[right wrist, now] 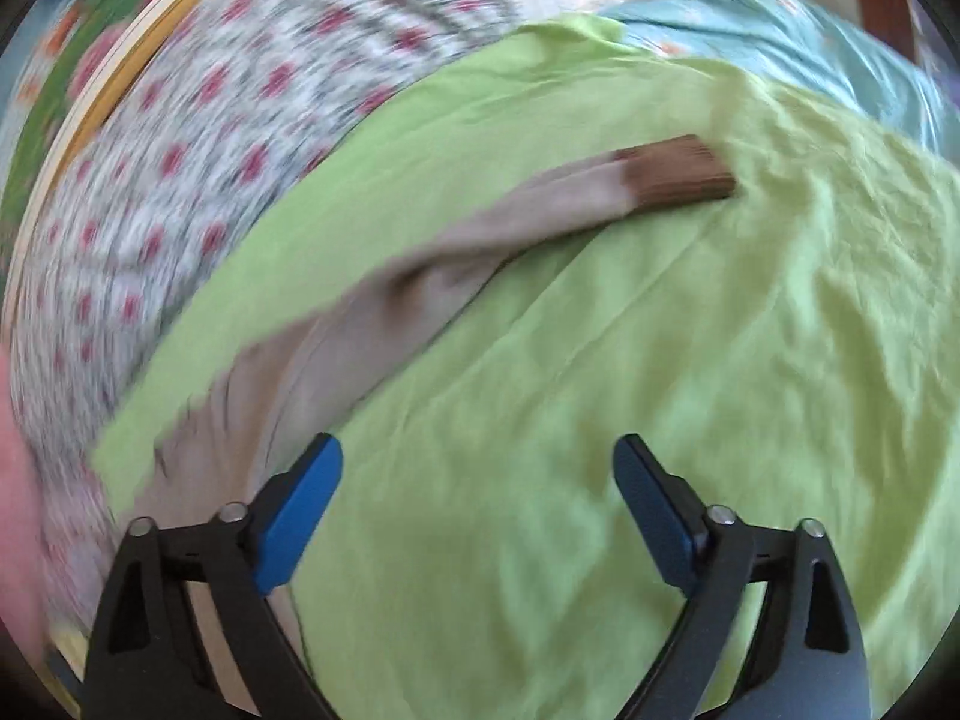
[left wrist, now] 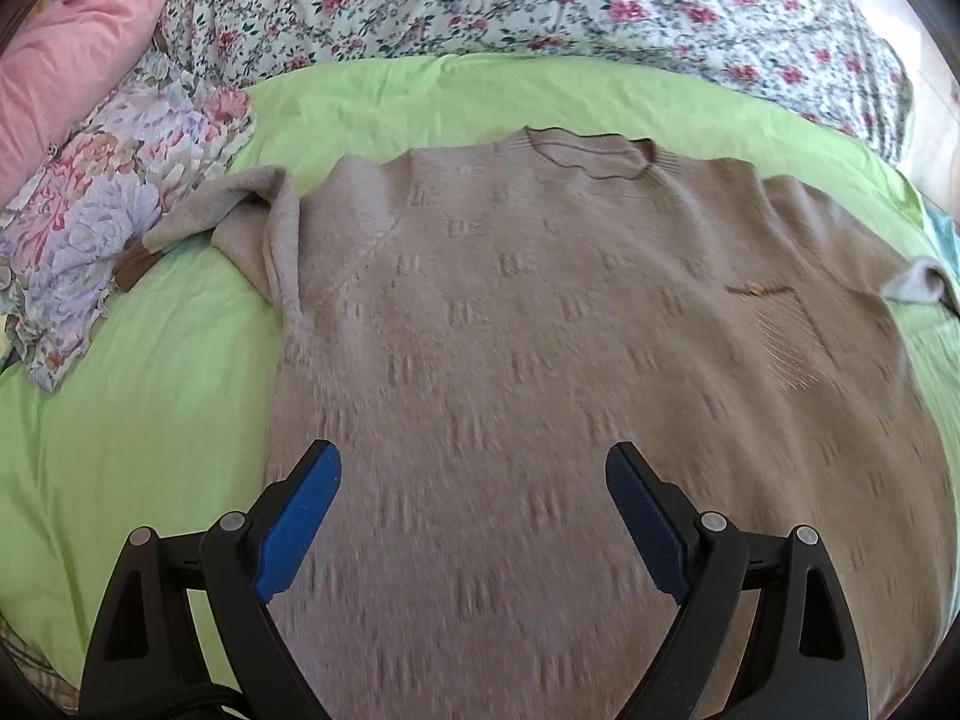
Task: Fold small clothes
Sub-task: 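Grasp the brown cuff of a sweater sleeve with the right gripper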
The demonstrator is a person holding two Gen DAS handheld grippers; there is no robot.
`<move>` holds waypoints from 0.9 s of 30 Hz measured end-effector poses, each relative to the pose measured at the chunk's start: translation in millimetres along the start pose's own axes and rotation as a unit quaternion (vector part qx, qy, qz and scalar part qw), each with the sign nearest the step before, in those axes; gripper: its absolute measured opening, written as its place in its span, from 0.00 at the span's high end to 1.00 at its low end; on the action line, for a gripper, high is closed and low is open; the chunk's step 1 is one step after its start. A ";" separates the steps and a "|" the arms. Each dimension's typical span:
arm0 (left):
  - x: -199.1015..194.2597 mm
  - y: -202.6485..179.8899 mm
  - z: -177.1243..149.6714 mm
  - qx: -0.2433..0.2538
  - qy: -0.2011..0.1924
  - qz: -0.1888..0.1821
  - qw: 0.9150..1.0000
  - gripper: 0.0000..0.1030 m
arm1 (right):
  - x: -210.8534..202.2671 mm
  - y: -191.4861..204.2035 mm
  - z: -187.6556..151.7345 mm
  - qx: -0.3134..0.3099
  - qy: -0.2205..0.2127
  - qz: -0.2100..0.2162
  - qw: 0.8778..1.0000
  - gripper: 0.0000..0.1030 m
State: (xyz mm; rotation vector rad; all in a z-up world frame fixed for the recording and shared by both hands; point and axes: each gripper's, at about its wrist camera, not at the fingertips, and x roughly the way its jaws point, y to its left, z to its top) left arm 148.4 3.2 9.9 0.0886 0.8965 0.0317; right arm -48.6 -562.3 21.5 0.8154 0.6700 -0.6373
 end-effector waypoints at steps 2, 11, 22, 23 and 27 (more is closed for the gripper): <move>9.2 1.9 5.0 -0.006 0.007 0.005 1.000 0.12 | 14.8 -15.9 22.1 0.047 -0.006 0.002 0.999 0.20; 40.3 -11.5 6.4 0.010 0.043 0.005 0.999 0.12 | 45.0 -53.1 85.0 0.151 -0.048 0.013 0.987 0.38; 32.6 -16.0 0.7 0.010 0.041 -0.025 0.999 0.12 | 23.3 45.9 86.6 -0.018 -0.059 0.035 0.997 0.92; 28.6 -14.1 -0.1 0.008 0.038 -0.029 0.999 0.12 | 20.0 65.8 81.2 -0.045 -0.058 0.046 0.996 0.92; 17.6 -5.0 -1.6 -0.002 0.030 -0.038 0.999 0.12 | 12.2 144.3 58.1 -0.142 -0.042 0.099 0.984 0.92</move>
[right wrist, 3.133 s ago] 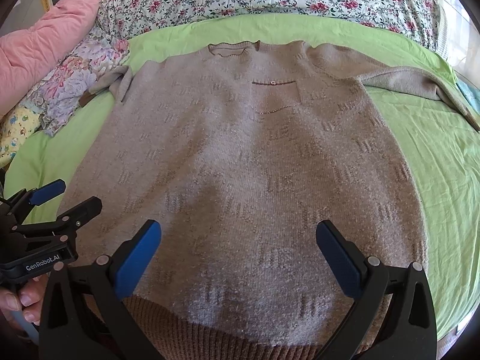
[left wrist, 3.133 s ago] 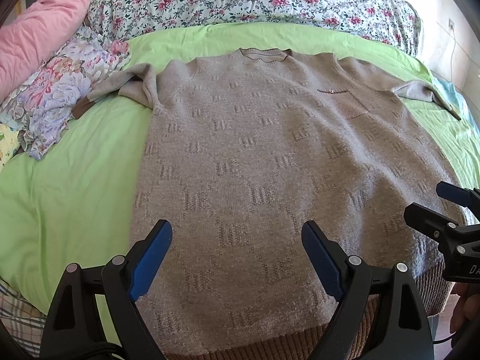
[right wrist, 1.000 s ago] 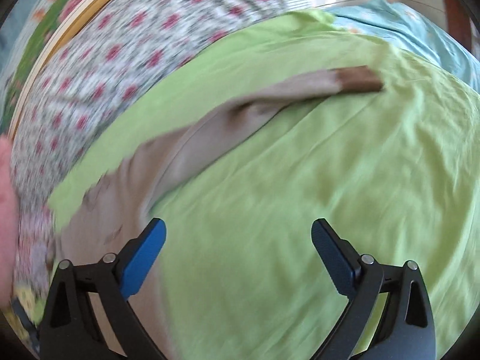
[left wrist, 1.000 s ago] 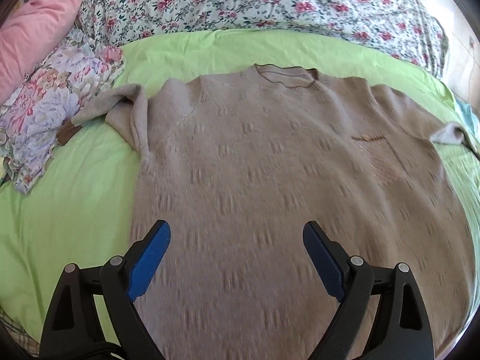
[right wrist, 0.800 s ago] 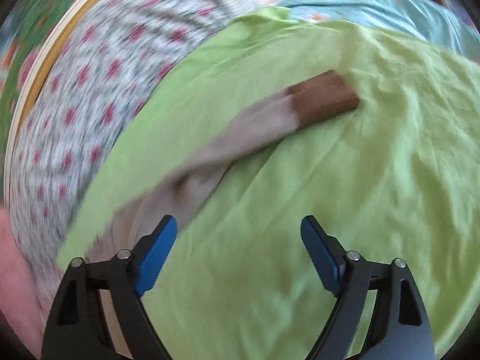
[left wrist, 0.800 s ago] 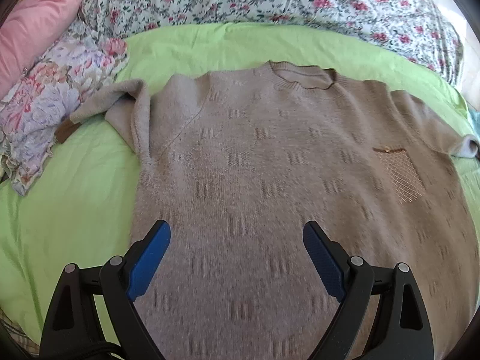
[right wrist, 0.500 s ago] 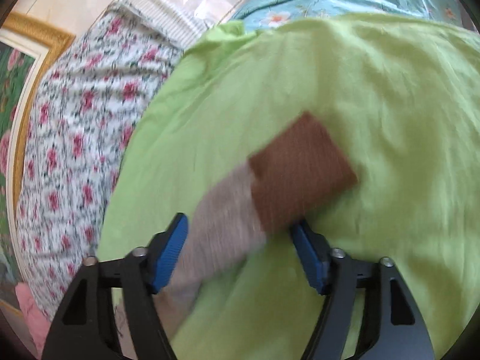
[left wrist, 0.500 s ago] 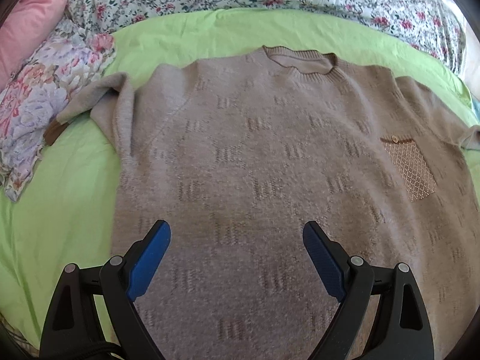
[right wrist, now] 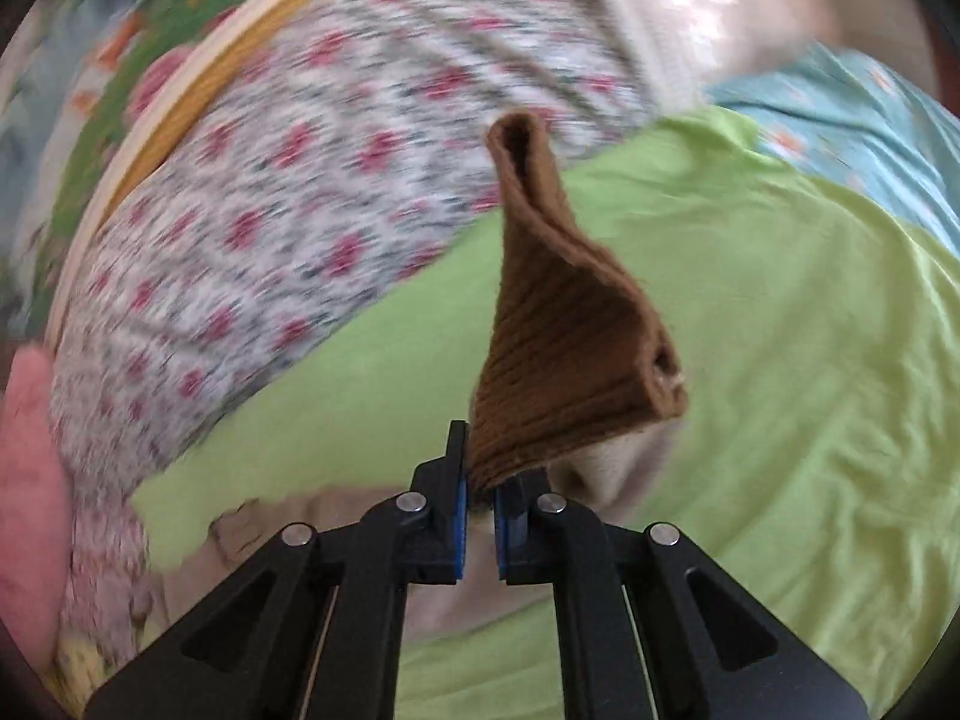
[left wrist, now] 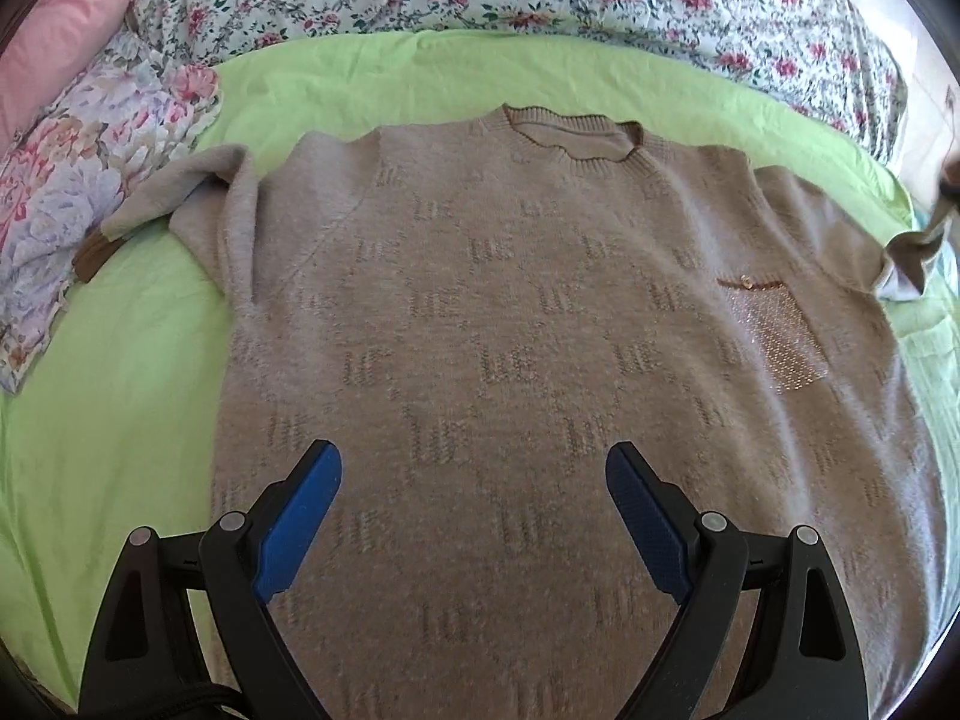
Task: Fold small clothes
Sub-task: 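Lay the cuff across the sweater body with the right gripper while the left gripper grasps it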
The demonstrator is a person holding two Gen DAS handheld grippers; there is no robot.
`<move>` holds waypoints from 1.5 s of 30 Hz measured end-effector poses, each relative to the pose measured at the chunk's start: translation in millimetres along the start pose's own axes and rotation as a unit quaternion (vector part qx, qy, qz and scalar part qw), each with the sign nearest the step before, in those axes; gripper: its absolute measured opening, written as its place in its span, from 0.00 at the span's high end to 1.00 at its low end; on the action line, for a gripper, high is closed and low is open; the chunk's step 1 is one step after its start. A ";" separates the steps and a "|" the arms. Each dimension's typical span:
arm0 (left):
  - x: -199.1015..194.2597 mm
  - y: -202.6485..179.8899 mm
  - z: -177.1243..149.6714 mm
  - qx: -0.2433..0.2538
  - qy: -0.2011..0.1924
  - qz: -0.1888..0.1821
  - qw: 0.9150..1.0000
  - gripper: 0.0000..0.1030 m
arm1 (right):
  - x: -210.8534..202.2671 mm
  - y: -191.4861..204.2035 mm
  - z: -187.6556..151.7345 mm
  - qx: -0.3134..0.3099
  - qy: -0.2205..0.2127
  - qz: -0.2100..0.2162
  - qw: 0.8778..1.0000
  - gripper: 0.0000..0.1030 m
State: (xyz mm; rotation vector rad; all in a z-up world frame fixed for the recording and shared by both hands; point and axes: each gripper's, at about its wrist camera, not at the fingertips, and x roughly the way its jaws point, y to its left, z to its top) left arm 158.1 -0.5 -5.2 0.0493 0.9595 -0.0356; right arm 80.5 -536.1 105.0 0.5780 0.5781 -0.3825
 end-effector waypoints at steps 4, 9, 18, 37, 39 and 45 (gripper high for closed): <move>-9.8 12.4 -3.2 -0.014 -0.007 -0.008 1.000 0.12 | 9.6 105.0 -17.3 -0.109 0.040 0.112 0.987 0.93; -15.0 31.1 -8.9 -0.034 -0.009 -0.023 0.999 0.12 | 27.4 205.0 -65.4 -0.197 0.111 0.222 0.948 0.93; -13.5 54.9 -6.9 -0.061 -0.009 -0.060 0.996 0.12 | 124.3 283.5 -184.1 -0.213 0.243 0.234 0.917 0.93; 80.9 25.3 61.2 -0.151 0.049 -0.176 0.971 0.14 | 63.5 208.1 -173.5 -0.081 0.181 0.210 0.957 0.39; 84.2 12.6 68.8 -0.131 0.033 -0.164 0.977 0.39 | 52.9 193.6 -168.9 -0.062 0.167 0.202 0.963 0.39; 47.7 12.8 86.0 -0.098 -0.029 -0.182 0.978 0.94 | 28.4 146.6 -150.0 -0.009 0.118 0.163 0.980 0.39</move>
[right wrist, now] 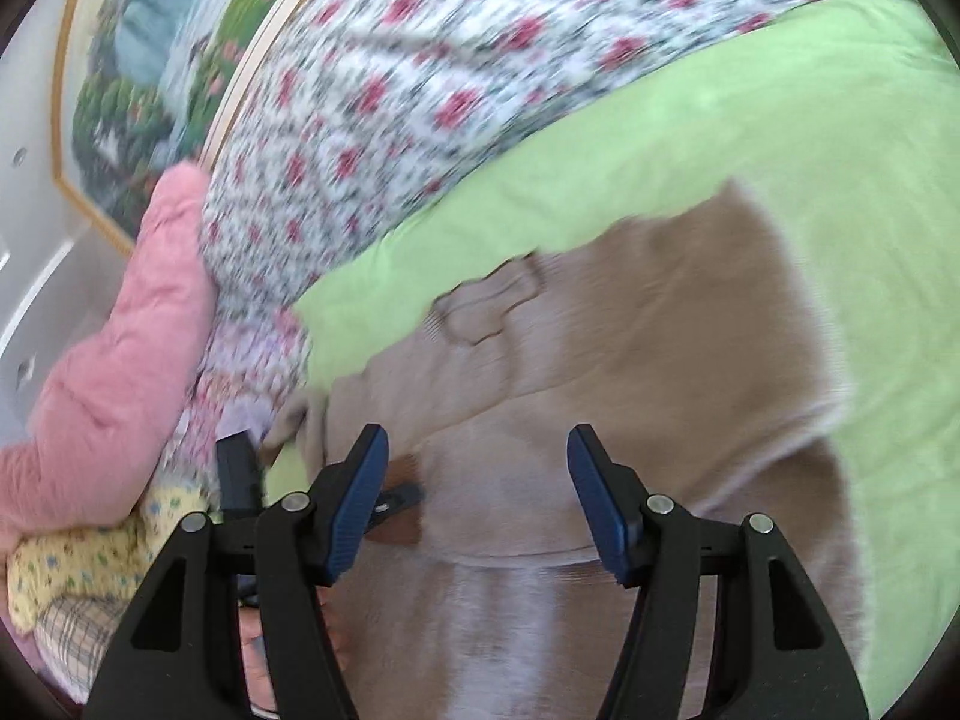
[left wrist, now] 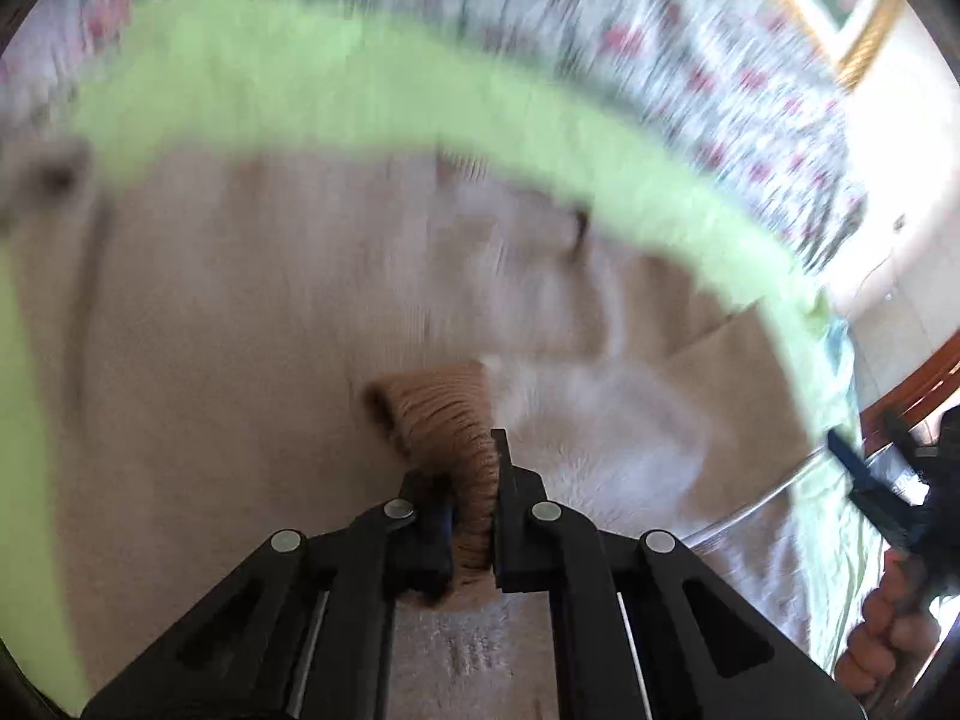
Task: Fold small clothes
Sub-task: 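Lay the cuff across the sweater body with the right gripper while the left gripper grasps it, then grasp the other sleeve's brown cuff with the left gripper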
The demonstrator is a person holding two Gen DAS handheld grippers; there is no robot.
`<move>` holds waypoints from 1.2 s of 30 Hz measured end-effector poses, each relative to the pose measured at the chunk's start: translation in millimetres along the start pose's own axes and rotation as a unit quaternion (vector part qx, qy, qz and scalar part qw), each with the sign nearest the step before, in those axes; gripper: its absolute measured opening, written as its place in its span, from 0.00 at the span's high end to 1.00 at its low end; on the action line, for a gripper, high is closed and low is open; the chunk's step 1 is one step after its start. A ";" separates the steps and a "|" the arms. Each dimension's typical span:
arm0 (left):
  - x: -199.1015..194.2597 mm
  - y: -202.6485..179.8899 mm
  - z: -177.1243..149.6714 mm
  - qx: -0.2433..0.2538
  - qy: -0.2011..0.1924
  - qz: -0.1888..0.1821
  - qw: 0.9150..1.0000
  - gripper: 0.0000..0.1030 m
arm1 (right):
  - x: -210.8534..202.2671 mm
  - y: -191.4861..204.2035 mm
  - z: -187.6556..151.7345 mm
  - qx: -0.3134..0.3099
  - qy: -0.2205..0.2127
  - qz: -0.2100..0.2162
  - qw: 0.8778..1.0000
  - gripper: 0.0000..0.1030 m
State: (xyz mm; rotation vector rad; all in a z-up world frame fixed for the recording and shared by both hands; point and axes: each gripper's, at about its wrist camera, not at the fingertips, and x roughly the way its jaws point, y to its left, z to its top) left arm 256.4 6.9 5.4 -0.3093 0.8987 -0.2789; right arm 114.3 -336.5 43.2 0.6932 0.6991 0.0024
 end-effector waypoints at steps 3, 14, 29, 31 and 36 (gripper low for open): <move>-29.9 27.3 9.2 -0.003 -0.056 0.048 0.997 0.94 | -14.7 -16.2 6.6 0.012 -0.019 -0.018 1.000 0.39; -1.1 77.9 -0.7 -0.042 -0.005 0.076 0.996 0.94 | 23.5 -65.7 39.0 0.020 0.002 -0.118 0.993 0.39; 5.3 60.4 -1.3 -0.018 0.001 0.071 0.997 0.93 | 65.4 -103.7 55.6 -0.016 0.055 -0.178 0.982 0.92; 8.1 66.9 -5.1 -0.023 0.013 0.067 0.997 0.89 | 65.0 -105.1 51.7 -0.009 0.060 -0.176 0.982 0.89; -18.2 87.1 -10.6 -0.050 -0.002 0.055 0.997 0.78 | 39.7 -86.4 49.9 -0.005 0.037 -0.185 0.982 0.74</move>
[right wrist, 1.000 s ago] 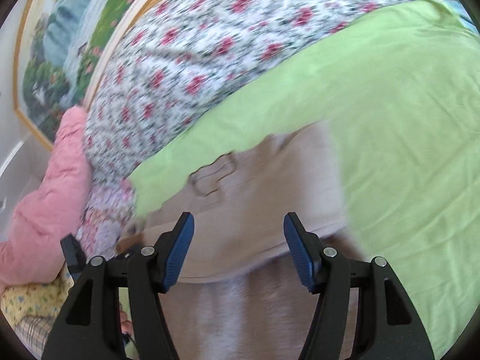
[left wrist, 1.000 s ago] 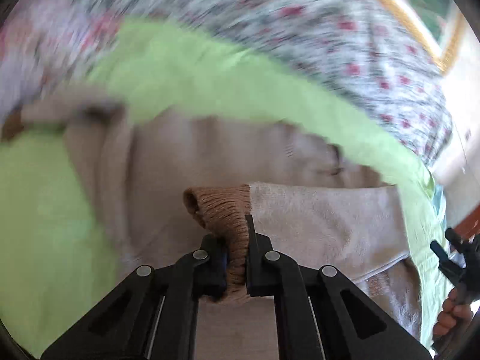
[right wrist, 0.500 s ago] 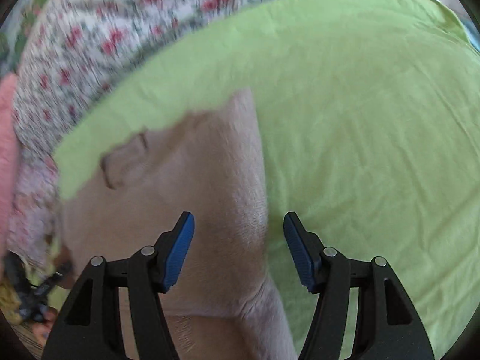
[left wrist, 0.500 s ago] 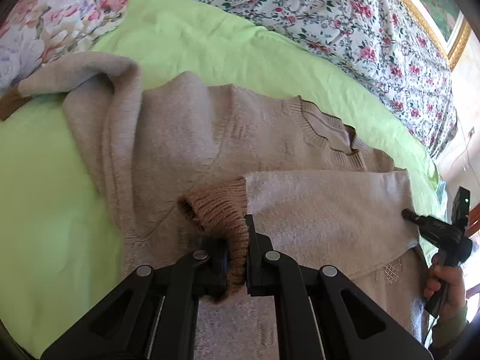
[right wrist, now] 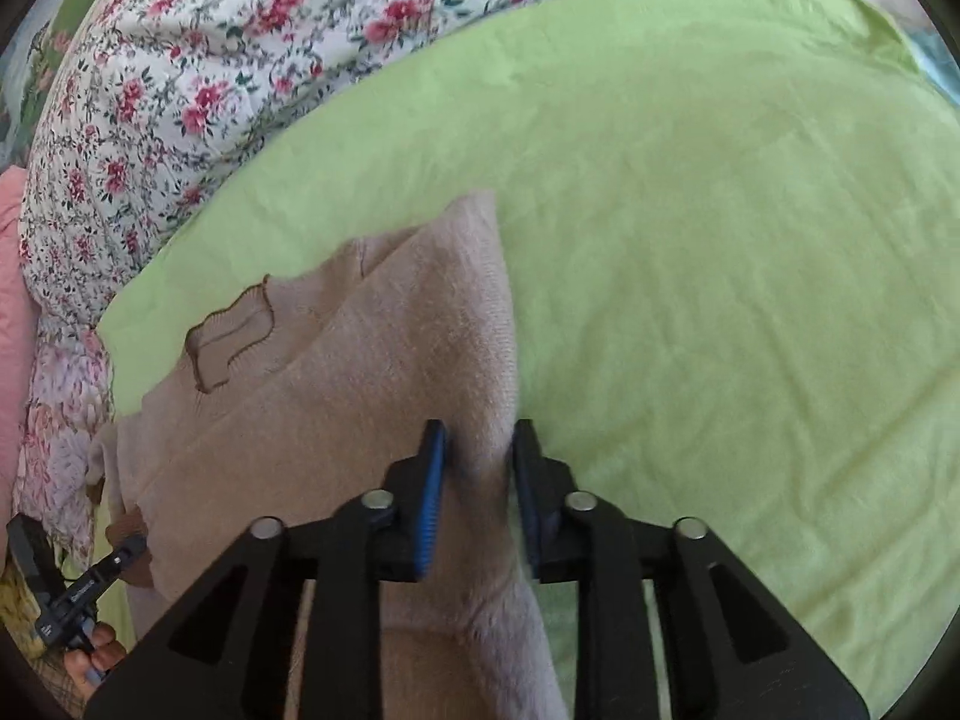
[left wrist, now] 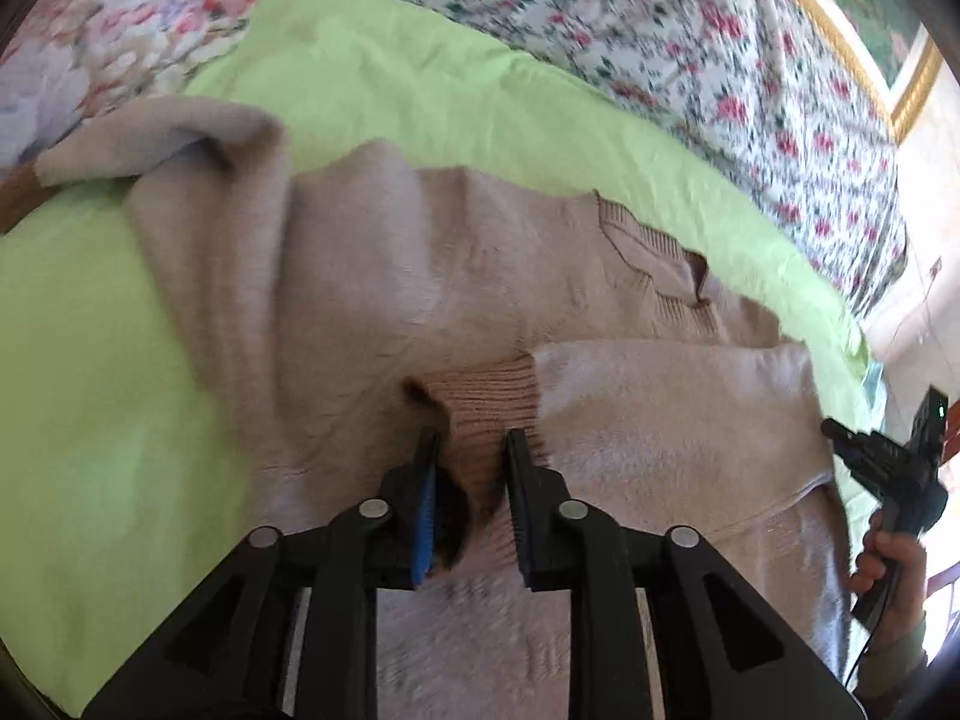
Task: Fold small clothes
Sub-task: 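Grasp the other sleeve's brown cuff with the left gripper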
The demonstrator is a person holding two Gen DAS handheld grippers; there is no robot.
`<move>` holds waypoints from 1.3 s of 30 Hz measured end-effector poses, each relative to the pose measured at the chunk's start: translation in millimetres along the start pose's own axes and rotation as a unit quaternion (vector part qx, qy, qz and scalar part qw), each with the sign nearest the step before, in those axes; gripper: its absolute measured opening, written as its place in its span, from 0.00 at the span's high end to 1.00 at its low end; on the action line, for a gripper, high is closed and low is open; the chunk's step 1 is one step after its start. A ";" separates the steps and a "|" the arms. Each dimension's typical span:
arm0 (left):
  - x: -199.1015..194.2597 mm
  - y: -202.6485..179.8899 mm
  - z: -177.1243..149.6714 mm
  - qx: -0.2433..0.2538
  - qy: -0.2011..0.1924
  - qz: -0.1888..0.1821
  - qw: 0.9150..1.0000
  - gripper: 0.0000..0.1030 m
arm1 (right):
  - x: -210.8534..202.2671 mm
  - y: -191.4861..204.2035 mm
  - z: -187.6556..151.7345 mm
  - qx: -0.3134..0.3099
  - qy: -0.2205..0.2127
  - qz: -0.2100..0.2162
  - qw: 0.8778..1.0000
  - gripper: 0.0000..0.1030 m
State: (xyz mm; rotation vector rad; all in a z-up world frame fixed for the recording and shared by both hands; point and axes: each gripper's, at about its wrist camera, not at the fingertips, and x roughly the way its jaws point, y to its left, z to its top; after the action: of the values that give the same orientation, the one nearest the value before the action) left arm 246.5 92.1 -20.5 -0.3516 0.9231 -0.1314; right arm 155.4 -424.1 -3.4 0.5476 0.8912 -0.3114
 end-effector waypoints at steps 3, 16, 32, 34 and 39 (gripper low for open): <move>-15.1 19.1 1.9 -0.024 -0.009 0.003 1.000 0.75 | -25.7 14.1 -12.4 -0.010 -0.015 0.024 1.000 0.58; -54.3 128.5 30.0 -0.159 -0.053 0.020 0.986 0.49 | -32.1 81.2 -84.5 -0.060 0.058 0.114 0.990 0.45; -28.9 272.9 114.5 -0.394 -0.121 -0.022 0.911 0.35 | -23.7 118.1 -143.7 -0.107 0.119 0.141 0.977 0.36; -25.5 275.6 120.7 -0.392 -0.122 -0.010 0.912 0.42 | -22.6 119.2 -146.5 -0.109 0.122 0.138 0.977 0.36; -29.3 256.2 137.0 -0.333 -0.133 0.021 0.933 0.96 | -21.3 113.8 -146.7 -0.101 0.120 0.136 0.978 0.36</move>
State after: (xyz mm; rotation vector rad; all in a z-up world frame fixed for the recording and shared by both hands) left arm 328.5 372.2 -13.0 -0.9545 0.6820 0.2745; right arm 101.7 -246.3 -24.1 0.5173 1.0524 0.0966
